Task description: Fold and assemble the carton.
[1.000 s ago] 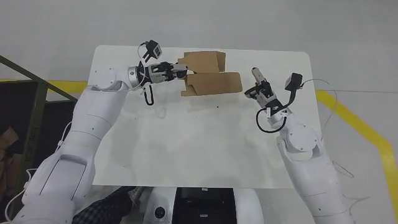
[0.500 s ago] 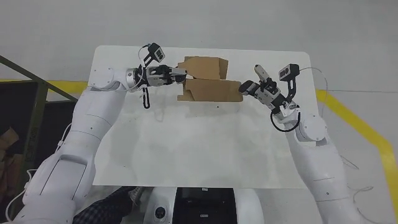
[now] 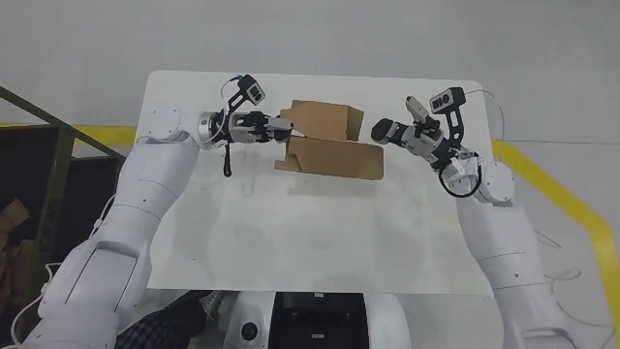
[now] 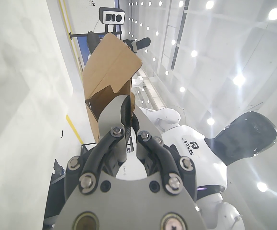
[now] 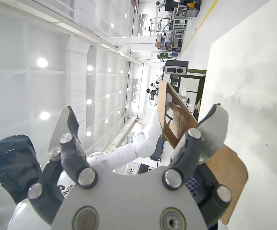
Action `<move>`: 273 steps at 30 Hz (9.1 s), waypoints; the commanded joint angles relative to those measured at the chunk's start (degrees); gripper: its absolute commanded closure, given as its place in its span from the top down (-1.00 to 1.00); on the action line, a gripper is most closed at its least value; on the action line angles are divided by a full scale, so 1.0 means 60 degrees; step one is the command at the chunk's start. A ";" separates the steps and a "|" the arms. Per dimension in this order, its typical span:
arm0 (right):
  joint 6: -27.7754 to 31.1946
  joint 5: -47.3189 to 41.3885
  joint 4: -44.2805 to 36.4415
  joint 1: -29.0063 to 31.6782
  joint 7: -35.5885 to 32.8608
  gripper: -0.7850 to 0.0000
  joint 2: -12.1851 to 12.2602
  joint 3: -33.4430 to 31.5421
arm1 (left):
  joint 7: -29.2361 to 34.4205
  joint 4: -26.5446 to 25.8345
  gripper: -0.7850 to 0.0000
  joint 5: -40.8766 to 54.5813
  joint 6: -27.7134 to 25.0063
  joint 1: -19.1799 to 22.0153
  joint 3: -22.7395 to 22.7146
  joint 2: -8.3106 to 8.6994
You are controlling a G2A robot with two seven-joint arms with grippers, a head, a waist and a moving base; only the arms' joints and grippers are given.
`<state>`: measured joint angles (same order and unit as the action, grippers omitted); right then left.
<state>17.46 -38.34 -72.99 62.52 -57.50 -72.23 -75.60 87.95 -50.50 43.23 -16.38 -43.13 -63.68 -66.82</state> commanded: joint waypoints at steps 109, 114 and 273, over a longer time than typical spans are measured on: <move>0.1084 -0.0194 0.1161 -0.0969 -0.2418 -0.53 -0.0187 0.1535 | 0.0009 -0.0354 -1.00 0.0792 0.0020 0.0162 0.1272 0.0025; 0.1100 0.0002 0.1147 -0.0954 -0.2300 -1.00 -0.0177 0.1569 | 0.0009 -0.0355 -1.00 0.0823 0.0025 0.0171 0.1280 0.0036; -0.0353 0.1966 -0.0076 -0.0755 0.2350 -1.00 -0.0028 0.1418 | 0.0009 0.2543 1.00 0.1428 0.0143 0.2277 0.2251 -0.0878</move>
<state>15.21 -26.57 -73.71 58.15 -43.60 -72.34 -67.22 88.00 -34.91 51.83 -15.79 -29.25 -50.27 -72.04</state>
